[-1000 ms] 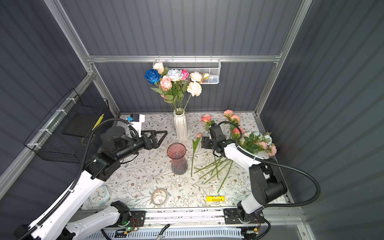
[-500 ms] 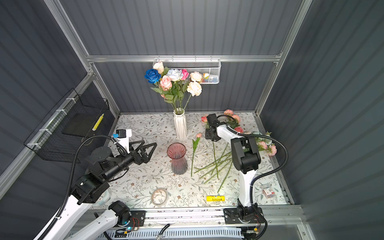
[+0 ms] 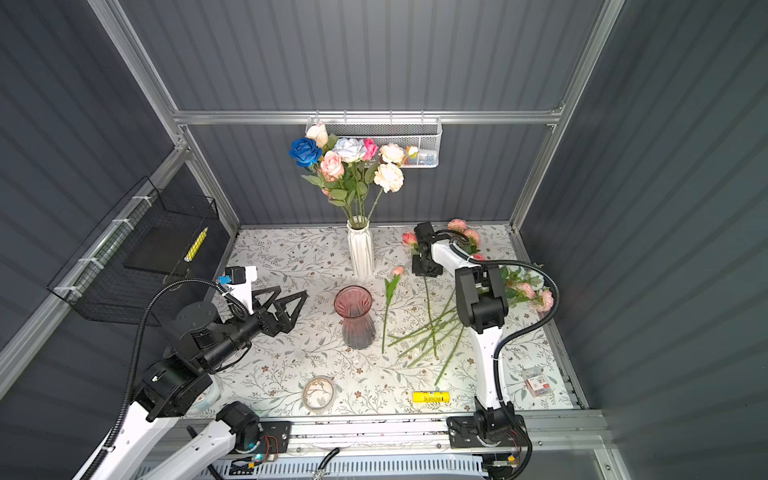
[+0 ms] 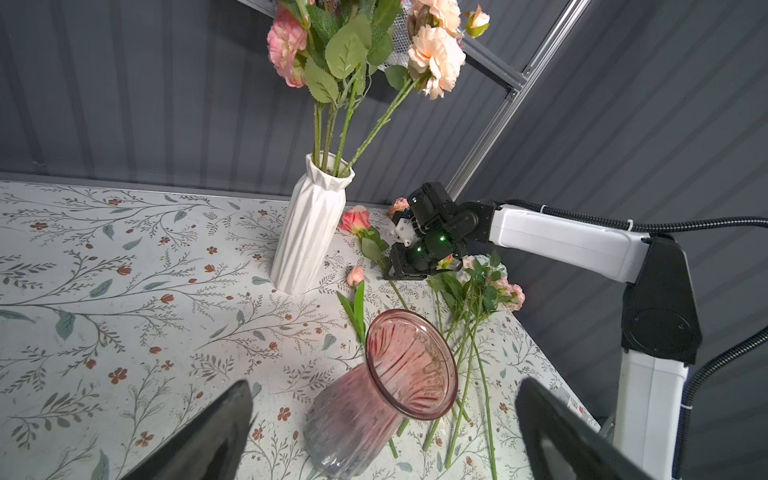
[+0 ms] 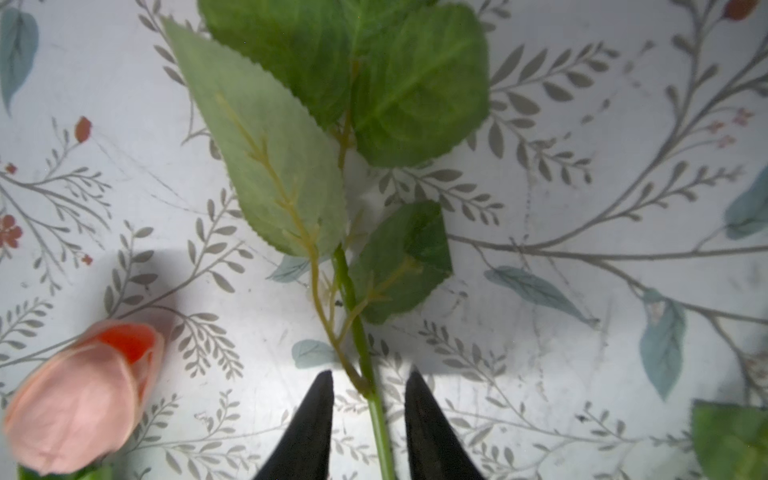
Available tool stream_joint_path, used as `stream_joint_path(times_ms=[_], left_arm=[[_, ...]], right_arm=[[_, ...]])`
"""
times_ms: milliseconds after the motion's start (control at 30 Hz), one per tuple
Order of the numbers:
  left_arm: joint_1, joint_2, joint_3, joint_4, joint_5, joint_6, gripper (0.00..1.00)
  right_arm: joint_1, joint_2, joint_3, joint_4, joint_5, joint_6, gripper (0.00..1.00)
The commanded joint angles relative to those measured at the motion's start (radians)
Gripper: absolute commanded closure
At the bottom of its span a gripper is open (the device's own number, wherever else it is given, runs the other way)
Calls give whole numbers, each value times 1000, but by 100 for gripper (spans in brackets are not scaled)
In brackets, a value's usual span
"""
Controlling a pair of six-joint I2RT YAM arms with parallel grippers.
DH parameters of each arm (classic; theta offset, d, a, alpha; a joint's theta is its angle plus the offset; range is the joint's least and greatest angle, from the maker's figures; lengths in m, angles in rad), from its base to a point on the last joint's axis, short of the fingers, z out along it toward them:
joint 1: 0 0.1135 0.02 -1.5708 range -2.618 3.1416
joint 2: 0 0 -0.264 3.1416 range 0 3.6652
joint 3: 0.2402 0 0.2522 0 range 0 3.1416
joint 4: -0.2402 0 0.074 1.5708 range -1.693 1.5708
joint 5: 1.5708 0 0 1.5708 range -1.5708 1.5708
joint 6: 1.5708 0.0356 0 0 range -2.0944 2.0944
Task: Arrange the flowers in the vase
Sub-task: 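Lift the pink rose up out of the pile with the right gripper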
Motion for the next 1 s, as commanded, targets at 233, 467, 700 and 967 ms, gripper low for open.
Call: stream_joint_path(times_ms=[233,467,700,967], left_arm=[[-5,7,4,-27,-34,32,0],[-6,20,16,-34,-45,30,0],[-6,37,24,-24,-43,17,0],[-6,38,44,-31,-51,21,0]], right_arm=[[-11,-17,-69,41,-28,-15,87],[-34,-196,-319,374,-76,19,99],[-36,-440,-615,769,-8,73,100],[-36,-735,-860,1047,111,77,100]])
